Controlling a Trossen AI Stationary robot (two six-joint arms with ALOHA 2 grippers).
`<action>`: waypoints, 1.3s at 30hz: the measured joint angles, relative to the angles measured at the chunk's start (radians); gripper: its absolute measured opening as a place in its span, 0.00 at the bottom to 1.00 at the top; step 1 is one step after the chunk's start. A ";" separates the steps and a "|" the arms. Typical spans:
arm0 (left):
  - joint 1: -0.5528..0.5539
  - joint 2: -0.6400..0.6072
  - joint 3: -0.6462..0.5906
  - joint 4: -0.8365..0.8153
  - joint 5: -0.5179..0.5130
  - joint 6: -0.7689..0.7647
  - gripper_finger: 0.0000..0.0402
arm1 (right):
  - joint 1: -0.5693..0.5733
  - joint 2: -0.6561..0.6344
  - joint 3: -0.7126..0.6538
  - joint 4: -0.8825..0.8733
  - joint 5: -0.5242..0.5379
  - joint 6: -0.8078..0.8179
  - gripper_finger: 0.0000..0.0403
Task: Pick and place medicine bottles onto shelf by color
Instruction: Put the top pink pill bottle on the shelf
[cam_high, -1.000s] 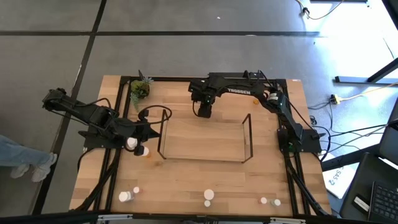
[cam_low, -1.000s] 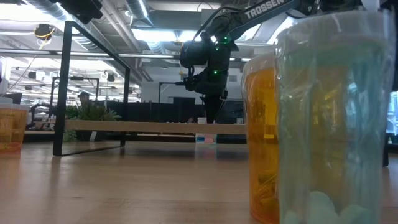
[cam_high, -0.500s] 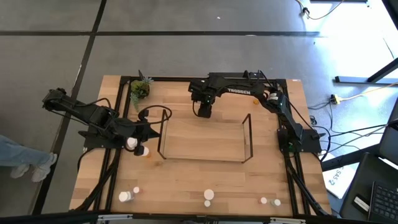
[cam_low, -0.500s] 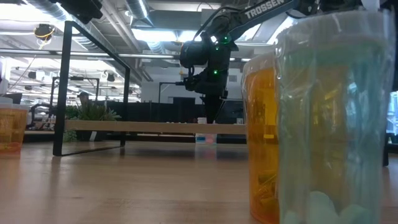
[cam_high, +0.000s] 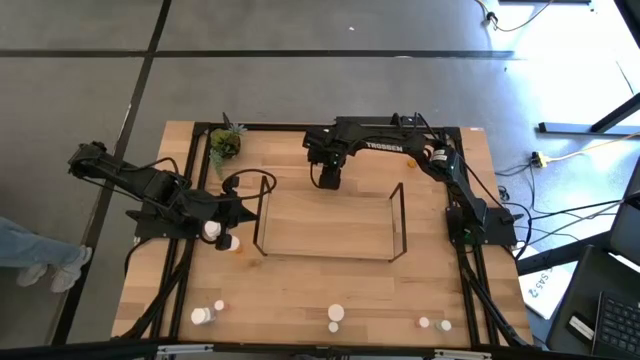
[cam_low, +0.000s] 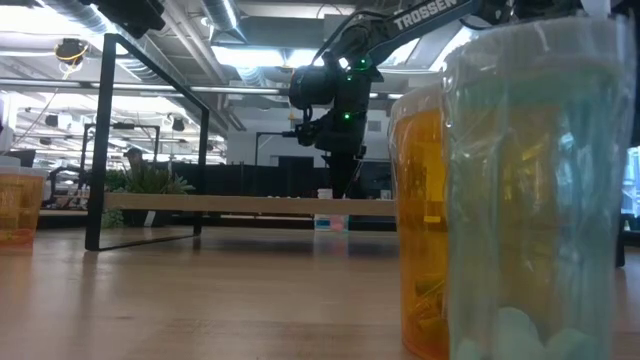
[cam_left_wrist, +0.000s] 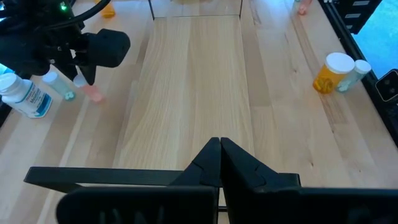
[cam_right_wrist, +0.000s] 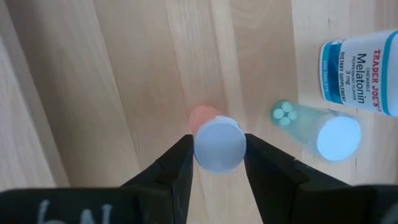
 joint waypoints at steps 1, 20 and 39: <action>0.000 0.000 0.000 0.000 0.000 0.000 0.00 | 0.000 0.000 0.000 0.000 -0.002 -0.014 0.34; 0.000 0.000 0.000 0.000 0.000 0.000 0.00 | -0.002 0.000 0.000 0.015 -0.008 -0.039 0.48; 0.000 0.000 0.000 0.000 0.000 0.000 0.00 | -0.002 0.023 -0.001 0.040 -0.043 -0.038 0.48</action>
